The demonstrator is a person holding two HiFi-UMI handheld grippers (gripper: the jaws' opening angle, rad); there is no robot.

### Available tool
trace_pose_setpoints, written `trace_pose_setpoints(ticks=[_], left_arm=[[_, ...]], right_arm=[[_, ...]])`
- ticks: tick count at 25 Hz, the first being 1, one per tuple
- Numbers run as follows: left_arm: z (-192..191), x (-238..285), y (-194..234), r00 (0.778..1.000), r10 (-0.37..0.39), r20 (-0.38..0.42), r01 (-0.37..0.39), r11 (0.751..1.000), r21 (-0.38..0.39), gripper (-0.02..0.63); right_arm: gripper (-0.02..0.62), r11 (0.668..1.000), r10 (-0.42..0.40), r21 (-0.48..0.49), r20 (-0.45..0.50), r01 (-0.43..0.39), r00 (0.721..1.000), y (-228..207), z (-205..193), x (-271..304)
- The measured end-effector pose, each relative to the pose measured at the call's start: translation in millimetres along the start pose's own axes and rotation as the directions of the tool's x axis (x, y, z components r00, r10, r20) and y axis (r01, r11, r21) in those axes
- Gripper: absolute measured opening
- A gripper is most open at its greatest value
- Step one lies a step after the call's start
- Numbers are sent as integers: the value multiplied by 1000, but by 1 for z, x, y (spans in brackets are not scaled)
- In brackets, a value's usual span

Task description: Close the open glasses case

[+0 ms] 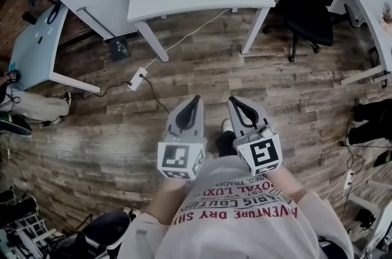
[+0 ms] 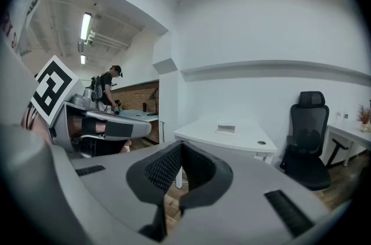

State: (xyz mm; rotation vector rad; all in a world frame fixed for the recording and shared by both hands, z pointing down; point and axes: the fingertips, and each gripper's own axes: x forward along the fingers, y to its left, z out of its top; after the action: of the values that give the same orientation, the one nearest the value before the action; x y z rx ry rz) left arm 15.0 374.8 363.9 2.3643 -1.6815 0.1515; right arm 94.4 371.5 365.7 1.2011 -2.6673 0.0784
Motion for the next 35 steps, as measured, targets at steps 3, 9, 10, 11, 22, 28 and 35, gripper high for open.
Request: trace_pose_setpoints(ticks=[3,9,10,11,22,28,35], left_arm=[[12,35,4,1000,22,7,-22,1000,-6,5],[34,100,0,998,65,25,-64,998,-24,5],[35,109,0,997,73,27,-73,997,-28,5],[36,117,-1,996,81,26,-80,996,-34,5],[46,178,18,995,101,2,-101,995,-15,5],[54,229,53,996,85,7,-85,996,-7,5],[80,313,113,999,32,-4,-32,999,-9,5]], right_arm=[[12,999,30,-15,2,-30,1000,-30,9,21],[12,997,69,-32,-4,-70,998,-95,23,53],[12,996,75,-39,-6,-75,997,-104,24,57],[12,996,80,-45,-10,-80,997,-113,24,60],[12,997,78,7,-26,-78,997,-175,17,112],[12,998,29,48,-44,-26,999,-206,17,159],[12,997,-19,77,-80,26,997,-249,32,245]])
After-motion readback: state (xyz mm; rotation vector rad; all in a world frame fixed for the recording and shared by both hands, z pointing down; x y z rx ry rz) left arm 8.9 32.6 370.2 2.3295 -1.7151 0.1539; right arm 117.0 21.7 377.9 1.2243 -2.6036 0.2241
